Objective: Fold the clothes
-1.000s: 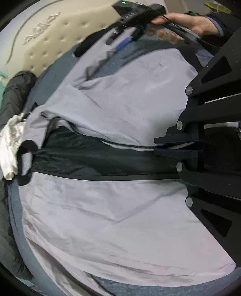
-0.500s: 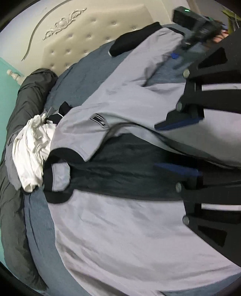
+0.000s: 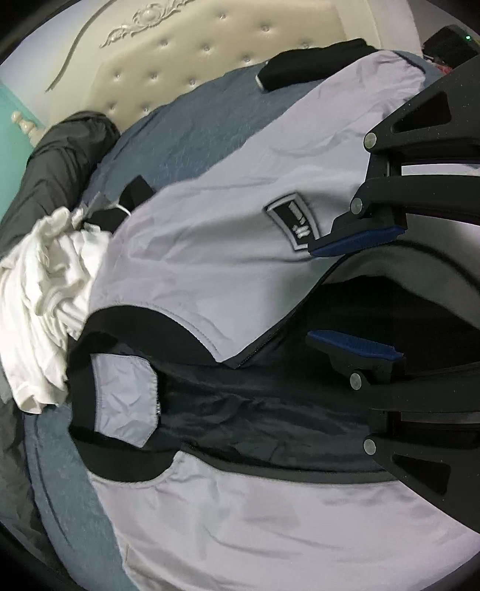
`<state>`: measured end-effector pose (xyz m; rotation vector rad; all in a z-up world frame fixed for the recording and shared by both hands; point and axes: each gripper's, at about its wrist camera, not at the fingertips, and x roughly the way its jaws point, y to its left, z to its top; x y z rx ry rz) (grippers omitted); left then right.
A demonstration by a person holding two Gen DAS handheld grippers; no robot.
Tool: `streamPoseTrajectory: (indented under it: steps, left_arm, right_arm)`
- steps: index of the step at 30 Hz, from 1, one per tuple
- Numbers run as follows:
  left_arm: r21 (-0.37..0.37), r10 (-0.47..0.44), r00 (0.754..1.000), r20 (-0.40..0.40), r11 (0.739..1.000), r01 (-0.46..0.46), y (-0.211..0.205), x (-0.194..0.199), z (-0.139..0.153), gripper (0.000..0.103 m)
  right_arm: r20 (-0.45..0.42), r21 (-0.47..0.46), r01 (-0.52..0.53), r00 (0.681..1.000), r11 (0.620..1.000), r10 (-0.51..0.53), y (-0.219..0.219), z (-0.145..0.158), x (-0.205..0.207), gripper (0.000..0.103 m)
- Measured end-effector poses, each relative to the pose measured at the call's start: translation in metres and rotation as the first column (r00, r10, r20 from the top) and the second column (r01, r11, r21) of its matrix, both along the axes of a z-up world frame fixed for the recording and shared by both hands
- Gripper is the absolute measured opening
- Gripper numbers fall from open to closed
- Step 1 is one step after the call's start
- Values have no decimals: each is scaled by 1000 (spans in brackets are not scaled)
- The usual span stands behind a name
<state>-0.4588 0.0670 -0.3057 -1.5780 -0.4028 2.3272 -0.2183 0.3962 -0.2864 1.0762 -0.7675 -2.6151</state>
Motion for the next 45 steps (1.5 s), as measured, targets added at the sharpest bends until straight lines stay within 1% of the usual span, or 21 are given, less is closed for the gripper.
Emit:
streamPoseTrajectory:
  steps: [2,3,6,7,9,11,15,17,20,23,25,26,27,28,30,32,36,43,45]
  left_arm:
    - [-2,0,1000,5,1000,0,1,-3,-5,29]
    - [-7,-2,1000,2,1000,2,1,-3,-6,19]
    - [-33,-9,1000,-13,999,9,1,-4,-4,4]
    - [-67,-12,999,-37,998,9,0,-4,3,3]
    - [-124,-12,996,-88,992,1,-4,-6,20,3]
    - [-181,-16,992,-124,983,-7,-9,-9,33,3]
    - [-305,-28,985,-170,952,-26,-22,-19,55,3]
    - [-328,-15,985,-170,944,-42,-33,-25,56,3]
    - [-349,-4,990,-139,936,-45,-41,-31,45,3]
    - [-340,15,994,-110,939,-52,-47,-33,30,5]
    - [-321,14,994,-106,946,-47,-48,-30,26,6]
    - [-323,13,993,-120,945,-52,-49,-26,27,18]
    - [-324,12,991,-130,945,-54,-52,-24,29,34]
    - [-312,11,990,-139,948,-54,-55,-19,32,37]
    - [-304,10,990,-137,951,-52,-62,-12,36,37]
    - [-280,8,991,-133,959,-45,-72,2,41,37]
    - [-249,17,992,-123,967,-47,-94,40,50,37]
    - [-233,51,987,-153,969,-86,-139,129,60,37]
    - [-223,77,985,-155,968,-111,-158,157,60,37]
  right_arm:
    - [-7,-1,3,1000,1000,-3,2,1,0,67]
    - [-10,-6,4,1000,1000,-4,3,1,0,67]
    - [-9,-11,14,1000,1000,-14,6,0,1,67]
    - [-7,-13,16,1000,1000,-16,7,0,1,67]
    - [-6,-17,18,1000,1000,-18,8,0,1,67]
    - [-6,-19,19,1000,1000,-19,9,0,1,67]
    - [-10,-21,14,1000,1000,-14,8,1,2,67]
    - [-10,-23,12,1000,1000,-12,8,1,2,67]
    - [-9,-26,13,1000,1000,-13,9,0,2,67]
    - [-5,-23,10,1000,1000,-10,8,-1,1,67]
    - [-5,-20,5,1000,1000,-5,8,-1,1,67]
    - [-6,-19,3,1000,1000,-3,7,-1,2,67]
    - [-7,-18,2,1000,1000,-3,7,-1,2,67]
    - [-6,-19,3,1000,1000,-3,8,-1,1,67]
    - [-4,-20,2,1000,1000,-2,8,-2,-1,67]
    - [-5,-20,0,1000,1000,0,7,-1,-2,67]
    - [-10,-16,-4,1000,1000,4,4,1,-2,67]
    - [-17,3,-13,1000,1000,13,-3,4,1,67]
    - [-28,5,-21,999,1000,21,-8,8,4,67]
